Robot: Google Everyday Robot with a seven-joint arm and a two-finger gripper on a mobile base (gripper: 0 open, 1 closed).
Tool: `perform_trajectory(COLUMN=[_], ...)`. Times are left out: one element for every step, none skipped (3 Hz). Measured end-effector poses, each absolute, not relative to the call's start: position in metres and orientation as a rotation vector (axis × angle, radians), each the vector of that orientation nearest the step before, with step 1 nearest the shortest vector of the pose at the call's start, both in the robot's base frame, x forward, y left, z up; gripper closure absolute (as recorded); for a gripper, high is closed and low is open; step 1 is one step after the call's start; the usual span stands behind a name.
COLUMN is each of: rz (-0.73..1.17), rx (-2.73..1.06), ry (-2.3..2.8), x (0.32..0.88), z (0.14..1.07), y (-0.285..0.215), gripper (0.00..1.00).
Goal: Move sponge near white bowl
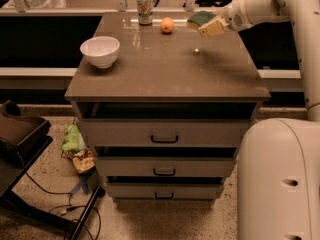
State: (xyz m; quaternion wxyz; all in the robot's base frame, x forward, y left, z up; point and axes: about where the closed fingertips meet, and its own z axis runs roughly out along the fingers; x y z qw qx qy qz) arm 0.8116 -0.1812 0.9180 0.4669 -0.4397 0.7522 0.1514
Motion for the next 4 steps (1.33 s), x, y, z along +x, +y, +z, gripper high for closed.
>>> perform_trajectory(rz=[0.379,0.382,0.398,0.435], rx=[-1.099,-1.109,-1.178,-1.297], ry=[1.849,1.844,1.788,1.729], x=[0.810,0.811,0.819,0.814], z=[0.918,0.917,0.921,0.941], y=[-0.177,-0.172,-0.136,-0.074], gripper=[1.00,1.00,1.00,1.00])
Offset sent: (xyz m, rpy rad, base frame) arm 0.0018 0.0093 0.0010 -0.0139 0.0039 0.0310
